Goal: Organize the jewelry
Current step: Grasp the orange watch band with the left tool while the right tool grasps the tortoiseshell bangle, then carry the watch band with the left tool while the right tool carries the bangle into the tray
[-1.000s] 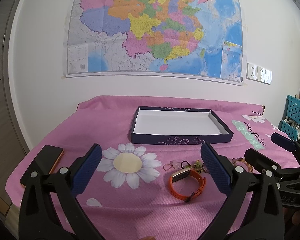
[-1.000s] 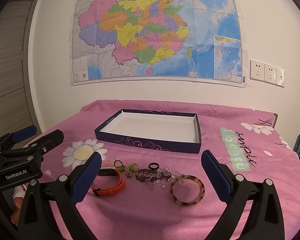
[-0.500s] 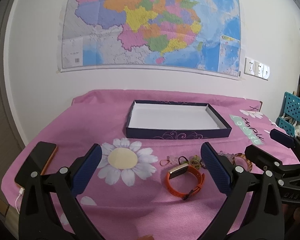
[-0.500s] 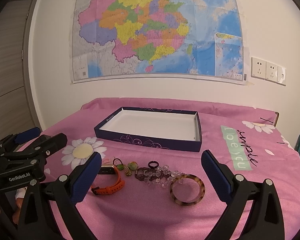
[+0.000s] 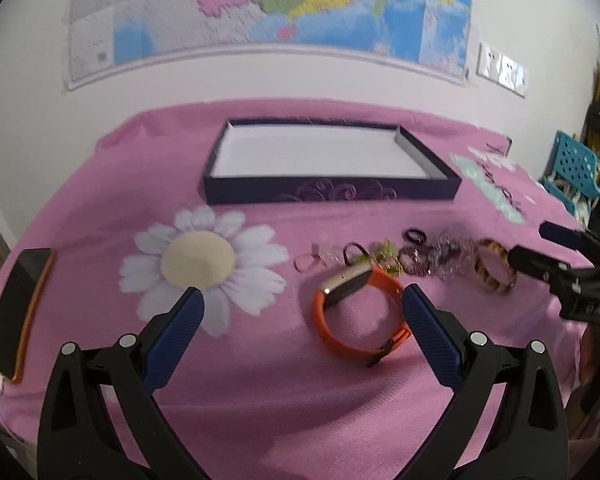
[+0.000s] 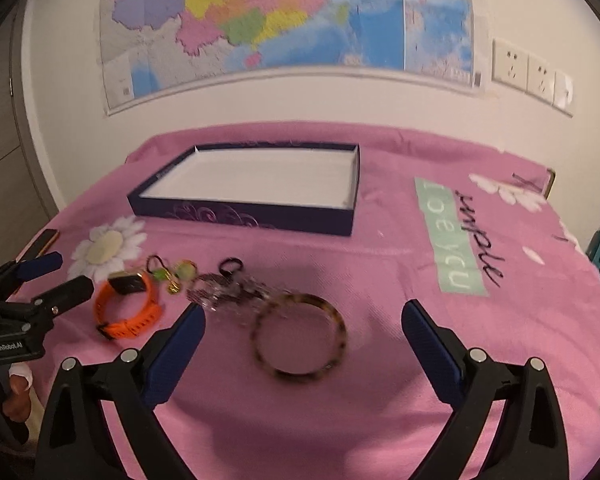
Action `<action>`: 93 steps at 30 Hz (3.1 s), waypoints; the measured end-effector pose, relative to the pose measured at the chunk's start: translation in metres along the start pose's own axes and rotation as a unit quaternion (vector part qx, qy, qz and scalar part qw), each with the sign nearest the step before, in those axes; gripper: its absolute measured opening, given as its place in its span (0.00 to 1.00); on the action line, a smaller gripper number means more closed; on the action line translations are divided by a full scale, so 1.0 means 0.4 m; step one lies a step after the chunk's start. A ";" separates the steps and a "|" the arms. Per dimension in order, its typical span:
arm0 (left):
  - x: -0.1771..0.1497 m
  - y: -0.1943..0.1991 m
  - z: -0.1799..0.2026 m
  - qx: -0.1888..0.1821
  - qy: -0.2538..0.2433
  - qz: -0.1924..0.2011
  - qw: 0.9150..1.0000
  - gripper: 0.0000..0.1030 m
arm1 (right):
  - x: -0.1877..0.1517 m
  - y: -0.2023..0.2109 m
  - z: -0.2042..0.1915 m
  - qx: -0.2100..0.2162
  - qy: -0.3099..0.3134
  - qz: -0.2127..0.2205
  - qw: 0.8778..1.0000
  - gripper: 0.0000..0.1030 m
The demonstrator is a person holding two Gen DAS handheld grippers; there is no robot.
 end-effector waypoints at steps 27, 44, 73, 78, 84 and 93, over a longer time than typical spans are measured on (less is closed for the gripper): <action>-0.030 -0.075 0.017 -0.050 -0.030 -0.084 0.995 0.14 | -0.025 -0.095 0.027 0.055 0.008 -0.087 0.995 0.06; 0.136 -0.033 -0.034 -0.068 -0.065 -0.011 0.995 0.14 | 0.141 -0.087 0.003 0.109 -0.014 -0.025 0.994 0.06; 0.424 -0.402 -0.048 -0.049 -0.115 -0.039 0.991 0.14 | 0.420 -0.474 0.014 0.063 -0.015 -0.060 0.996 0.06; 0.424 -0.452 -0.041 -0.039 -0.135 -0.055 0.989 0.14 | 0.423 -0.523 0.026 0.053 -0.027 -0.081 0.995 0.06; 0.432 -0.497 -0.026 -0.031 -0.159 -0.072 0.984 0.14 | 0.430 -0.555 0.032 0.045 -0.043 -0.098 0.993 0.06; 0.444 -0.554 -0.007 -0.016 -0.171 -0.098 0.980 0.14 | 0.432 -0.581 0.035 0.033 -0.052 -0.119 0.991 0.06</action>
Point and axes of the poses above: each gripper's, at about its wrist camera, not at the fingertips, and y roughly against the way its jaws point, z to its right, x to its top, the point moved 8 cm from there along -y, roughly the way its jaws point, and after that the axes turned 4 degrees about x, right-handed, at the moved point
